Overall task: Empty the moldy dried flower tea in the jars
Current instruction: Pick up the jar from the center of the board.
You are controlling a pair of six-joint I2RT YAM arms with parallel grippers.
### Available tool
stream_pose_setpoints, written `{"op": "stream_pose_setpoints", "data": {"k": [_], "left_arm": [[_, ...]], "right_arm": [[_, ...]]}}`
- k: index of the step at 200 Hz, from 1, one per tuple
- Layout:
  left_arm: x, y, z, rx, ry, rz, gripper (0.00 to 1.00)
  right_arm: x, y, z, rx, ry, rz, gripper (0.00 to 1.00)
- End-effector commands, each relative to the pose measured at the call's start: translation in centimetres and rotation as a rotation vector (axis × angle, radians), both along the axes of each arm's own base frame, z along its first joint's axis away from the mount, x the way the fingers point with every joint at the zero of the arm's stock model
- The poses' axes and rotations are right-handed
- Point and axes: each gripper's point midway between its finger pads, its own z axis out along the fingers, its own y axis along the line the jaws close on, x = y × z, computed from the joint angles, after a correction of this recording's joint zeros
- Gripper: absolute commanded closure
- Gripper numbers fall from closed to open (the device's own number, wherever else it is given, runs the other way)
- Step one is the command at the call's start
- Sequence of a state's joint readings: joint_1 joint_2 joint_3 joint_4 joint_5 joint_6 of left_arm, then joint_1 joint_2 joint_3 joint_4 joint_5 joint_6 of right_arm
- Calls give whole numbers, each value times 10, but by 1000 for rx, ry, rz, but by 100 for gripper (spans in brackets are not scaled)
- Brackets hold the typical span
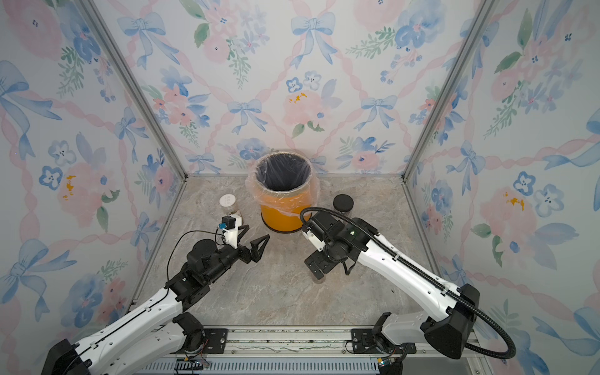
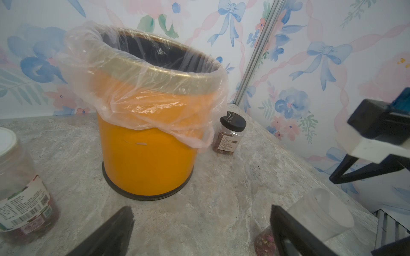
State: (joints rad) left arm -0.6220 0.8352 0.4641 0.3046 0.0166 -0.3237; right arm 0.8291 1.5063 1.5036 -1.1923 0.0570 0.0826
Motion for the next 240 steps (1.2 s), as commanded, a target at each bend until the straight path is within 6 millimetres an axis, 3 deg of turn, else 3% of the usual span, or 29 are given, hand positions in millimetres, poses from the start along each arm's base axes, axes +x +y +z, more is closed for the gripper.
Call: {"op": "stream_pose_setpoints", "data": {"k": [1, 86, 152, 197, 240], "left_arm": [[-3, -1, -6, -2, 18, -10, 2], [-4, -1, -12, 4, 26, -11, 2], [-4, -2, -14, 16, 23, -15, 2], [-5, -2, -9, 21, -6, -24, 2], [-18, -17, 14, 26, -130, -102, 2]], "right_arm": [[0, 0, -24, -41, 69, -2, 0], [23, 0, -56, -60, 88, -28, 11], [27, 0, -61, -78, 77, -8, 28], [30, 2, -47, -53, 42, -4, 39], [38, 9, -12, 25, -5, -3, 43]]}}
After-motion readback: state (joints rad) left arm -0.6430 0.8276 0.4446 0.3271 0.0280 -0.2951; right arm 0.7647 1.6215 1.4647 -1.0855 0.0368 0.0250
